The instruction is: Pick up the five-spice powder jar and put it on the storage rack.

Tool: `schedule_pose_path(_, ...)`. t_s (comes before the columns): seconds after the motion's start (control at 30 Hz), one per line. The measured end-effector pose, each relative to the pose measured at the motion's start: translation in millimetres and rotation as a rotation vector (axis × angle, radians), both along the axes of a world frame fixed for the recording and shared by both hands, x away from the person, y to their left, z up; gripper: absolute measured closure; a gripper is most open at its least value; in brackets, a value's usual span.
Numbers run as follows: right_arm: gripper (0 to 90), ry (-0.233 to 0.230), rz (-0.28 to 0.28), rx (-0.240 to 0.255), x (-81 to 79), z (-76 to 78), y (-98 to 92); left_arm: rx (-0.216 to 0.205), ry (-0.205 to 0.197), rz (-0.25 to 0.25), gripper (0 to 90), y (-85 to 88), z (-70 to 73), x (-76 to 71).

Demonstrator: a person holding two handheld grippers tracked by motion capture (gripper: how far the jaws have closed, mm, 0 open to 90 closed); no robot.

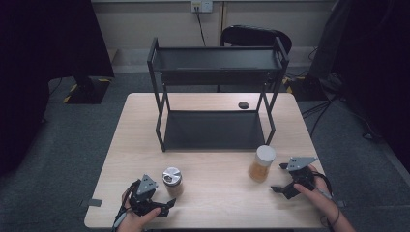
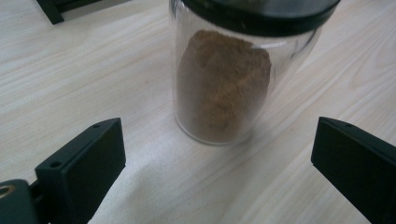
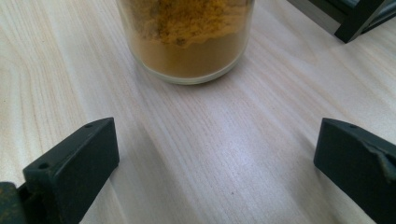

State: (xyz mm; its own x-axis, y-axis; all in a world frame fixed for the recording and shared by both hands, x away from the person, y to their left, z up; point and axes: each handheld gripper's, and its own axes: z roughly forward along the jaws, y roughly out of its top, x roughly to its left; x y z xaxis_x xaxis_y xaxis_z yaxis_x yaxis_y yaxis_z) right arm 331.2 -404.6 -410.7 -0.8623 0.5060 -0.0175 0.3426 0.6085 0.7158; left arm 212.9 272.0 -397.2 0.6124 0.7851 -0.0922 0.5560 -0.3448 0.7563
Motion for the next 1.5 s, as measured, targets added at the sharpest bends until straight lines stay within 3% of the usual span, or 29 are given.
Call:
schedule_pose_path(0.17, 0.0, 0.0, 0.001, 0.0, 0.0, 0.0, 0.0, -0.023, -0.002, 0.015, 2.6, -0.4, 1.1, 1.0)
schedule_pose_path(0.47, 0.0, 0.0, 0.0, 0.0, 0.0, 0.0, 0.0, -0.025, -0.009, 0.02, 2.6, -5.8, 2.2, 7.2)
schedule_pose_path(0.67, 0.0, -0.001, 0.0, 0.0, 0.0, 0.0, 0.0, -0.049, -0.01, 0.011, 2.9, -5.1, 1.4, 14.3)
schedule_pose_path(0.83, 0.0, 0.0, 0.0, 0.0, 0.0, 0.0, 0.0, -0.041, -0.004, -0.008, 3.8, -11.3, -1.0, 19.3)
schedule_pose_path(1.2, 0.0, 0.0, 0.0, 0.0, 0.0, 0.0, 0.0, -0.023, -0.021, -0.009, 15.9, -25.4, -5.4, 24.5)
schedule_pose_path(1.5, 0.0, 0.0, 0.0, 0.0, 0.0, 0.0, 0.0, -0.019, -0.061, 0.005, 28.9, -33.3, -9.0, 25.2)
